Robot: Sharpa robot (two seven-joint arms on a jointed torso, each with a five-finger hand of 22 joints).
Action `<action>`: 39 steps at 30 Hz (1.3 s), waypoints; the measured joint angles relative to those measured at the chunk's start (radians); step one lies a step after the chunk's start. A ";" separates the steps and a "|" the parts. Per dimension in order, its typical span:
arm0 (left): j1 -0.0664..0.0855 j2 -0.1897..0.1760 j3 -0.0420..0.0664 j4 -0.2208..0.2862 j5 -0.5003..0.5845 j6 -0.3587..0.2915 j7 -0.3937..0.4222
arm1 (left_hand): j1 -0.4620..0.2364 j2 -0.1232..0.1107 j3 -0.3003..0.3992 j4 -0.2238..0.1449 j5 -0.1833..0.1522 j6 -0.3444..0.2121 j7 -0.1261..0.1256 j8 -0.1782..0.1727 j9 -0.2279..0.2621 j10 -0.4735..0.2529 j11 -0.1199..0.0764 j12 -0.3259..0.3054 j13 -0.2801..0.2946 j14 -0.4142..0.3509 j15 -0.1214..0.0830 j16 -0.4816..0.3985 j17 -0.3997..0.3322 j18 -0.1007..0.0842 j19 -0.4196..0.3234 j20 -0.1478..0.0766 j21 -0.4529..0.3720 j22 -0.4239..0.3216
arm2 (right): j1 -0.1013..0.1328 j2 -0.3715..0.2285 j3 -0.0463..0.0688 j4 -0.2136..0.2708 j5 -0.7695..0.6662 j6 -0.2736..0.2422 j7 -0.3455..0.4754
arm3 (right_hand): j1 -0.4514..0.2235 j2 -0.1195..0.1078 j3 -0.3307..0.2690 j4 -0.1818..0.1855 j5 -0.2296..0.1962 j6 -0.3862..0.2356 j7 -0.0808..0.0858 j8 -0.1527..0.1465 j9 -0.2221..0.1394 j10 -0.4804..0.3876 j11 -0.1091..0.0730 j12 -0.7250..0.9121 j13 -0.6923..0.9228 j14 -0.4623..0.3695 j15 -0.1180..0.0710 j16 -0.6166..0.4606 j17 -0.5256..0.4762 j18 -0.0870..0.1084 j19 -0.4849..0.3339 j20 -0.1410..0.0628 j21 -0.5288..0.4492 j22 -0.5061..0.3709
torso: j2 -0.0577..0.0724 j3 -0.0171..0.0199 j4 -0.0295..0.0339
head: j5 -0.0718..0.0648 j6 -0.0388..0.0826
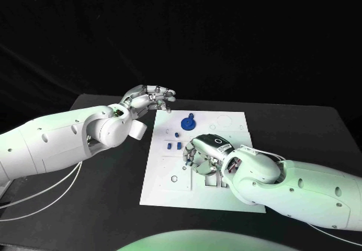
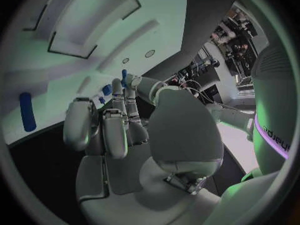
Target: Assemble the parts on the task board
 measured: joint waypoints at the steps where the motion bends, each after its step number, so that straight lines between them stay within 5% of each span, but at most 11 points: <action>1: 0.000 0.000 0.000 0.000 0.000 0.000 0.000 | 0.000 0.000 0.000 0.000 0.000 0.000 0.000 0.000 0.000 0.000 0.000 0.000 0.000 0.000 0.000 0.000 0.000 0.000 0.000 0.000 0.000 0.000 | -0.002 0.002 0.000 -0.002 0.000 0.002 0.000 | 0.000 0.000 0.001 -0.001 0.000 0.000 0.000 0.000 0.000 0.000 0.000 0.000 0.000 0.000 0.000 0.000 0.000 0.000 0.000 0.000 0.000 0.000 | 0.000 0.0002 0.0000 | 0.003 -0.002; 15: 0.000 -0.001 0.000 0.000 0.001 0.001 -0.001 | 0.000 0.000 -0.003 0.003 0.000 0.000 0.000 0.000 0.000 0.000 0.000 0.000 0.000 0.000 0.000 0.000 0.000 0.000 0.000 0.000 0.000 -0.001 | -0.015 0.016 -0.001 -0.017 -0.004 0.015 0.002 | 0.001 0.000 0.001 -0.001 0.000 -0.002 -0.001 0.004 0.001 0.000 0.000 -0.004 0.000 0.000 0.000 0.000 0.000 0.000 0.000 0.000 0.000 0.000 | 0.000 0.0001 -0.0005 | 0.024 -0.021; 39: 0.000 -0.004 0.000 0.004 0.001 0.005 -0.003 | 0.000 0.000 -0.006 0.000 0.000 0.000 0.000 0.000 0.000 0.000 0.000 0.000 0.001 0.000 0.000 0.000 0.000 0.000 0.000 0.000 0.000 -0.002 | -0.025 0.041 0.000 -0.041 -0.014 0.025 0.000 | 0.004 0.004 0.001 -0.001 -0.001 -0.002 -0.001 0.004 0.002 0.001 0.001 -0.001 0.004 0.000 0.000 0.000 0.000 0.000 0.000 0.000 0.000 0.000 | 0.000 -0.0004 0.0008 | 0.033 -0.034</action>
